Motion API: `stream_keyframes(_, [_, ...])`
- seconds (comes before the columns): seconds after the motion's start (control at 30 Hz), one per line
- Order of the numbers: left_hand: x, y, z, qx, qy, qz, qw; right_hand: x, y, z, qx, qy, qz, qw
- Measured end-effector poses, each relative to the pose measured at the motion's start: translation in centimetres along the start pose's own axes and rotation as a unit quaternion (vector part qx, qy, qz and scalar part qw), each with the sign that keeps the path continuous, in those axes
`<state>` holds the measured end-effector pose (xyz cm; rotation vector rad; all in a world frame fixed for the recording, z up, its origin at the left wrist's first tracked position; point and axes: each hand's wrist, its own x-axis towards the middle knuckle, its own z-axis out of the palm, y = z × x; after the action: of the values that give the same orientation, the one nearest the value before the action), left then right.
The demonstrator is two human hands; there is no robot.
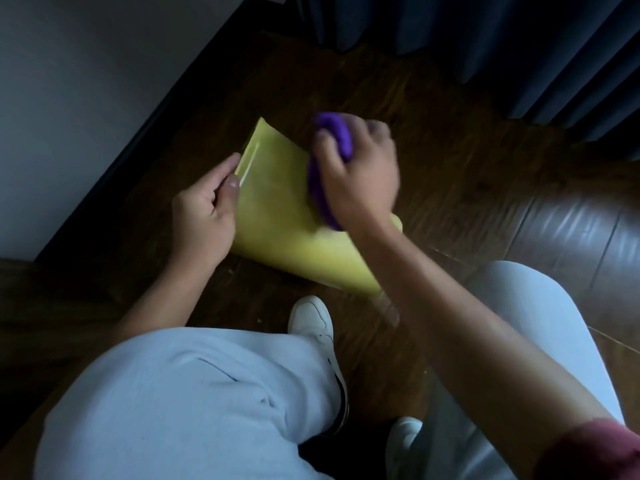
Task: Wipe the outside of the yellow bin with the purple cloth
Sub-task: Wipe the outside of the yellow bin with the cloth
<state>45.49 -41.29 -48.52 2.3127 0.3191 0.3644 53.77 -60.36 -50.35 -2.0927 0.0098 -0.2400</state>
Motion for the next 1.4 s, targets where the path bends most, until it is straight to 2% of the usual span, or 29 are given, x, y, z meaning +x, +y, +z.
stream_keyframes(0.1, [0.0,0.1,0.4,0.008,0.008,0.023,1.0,-2.7,-4.9,3.8,-0.019,-0.035,-0.097,0.995])
stream_keyframes(0.17, [0.0,-0.2,0.5,0.0,0.014,0.022,1.0,-4.6,-5.0,5.5,-0.055,-0.064,-0.106,0.991])
stream_keyframes(0.27, [-0.5,-1.1,0.1,-0.022,0.038,-0.004,0.999,-5.6,-1.3,5.5,-0.102,-0.07,-0.088,0.988])
stream_keyframes(0.4, [-0.8,-1.8,-0.2,-0.064,0.057,-0.056,0.995,-5.5,5.1,3.6,-0.134,-0.057,0.002,0.989])
stream_keyframes(0.53, [-0.6,-1.6,-0.1,-0.064,0.059,-0.06,0.994,-4.7,10.9,1.1,-0.163,-0.069,0.117,0.977])
stream_keyframes(0.67, [-0.3,-1.3,0.1,-0.05,0.053,-0.057,0.996,-3.5,15.4,-0.9,-0.123,-0.065,0.272,0.952])
stream_keyframes(0.73, [-0.3,-1.2,0.2,-0.045,0.052,-0.051,0.996,-2.6,15.9,-2.0,-0.123,-0.06,0.303,0.943])
stream_keyframes(0.8, [-0.4,-1.1,0.4,-0.044,0.054,-0.049,0.996,-1.7,14.5,-2.9,-0.112,-0.036,0.255,0.96])
stream_keyframes(0.9, [-0.1,-1.0,0.8,-0.036,0.05,-0.047,0.997,-0.8,9.1,-2.1,-0.045,0.001,0.1,0.994])
stream_keyframes(0.97, [0.0,-0.7,0.9,-0.035,0.044,-0.041,0.998,-1.5,4.7,-0.2,-0.023,-0.027,-0.01,0.999])
stream_keyframes(1.03, [-0.2,-0.6,1.0,-0.032,0.044,-0.034,0.998,-2.8,1.5,2.1,-0.054,-0.089,-0.081,0.991])
stream_keyframes(1.13, [-0.5,-1.2,0.7,-0.037,0.052,-0.036,0.997,-3.6,1.4,3.5,-0.097,-0.114,-0.056,0.987])
stream_keyframes(1.3, [-0.6,-2.2,0.4,-0.062,0.06,-0.055,0.995,-2.5,8.8,1.1,-0.158,-0.087,0.067,0.981])
stream_keyframes(1.4, [-0.5,-2.7,0.1,-0.065,0.061,-0.068,0.994,-2.4,12.7,-1.1,-0.172,-0.099,0.16,0.967])
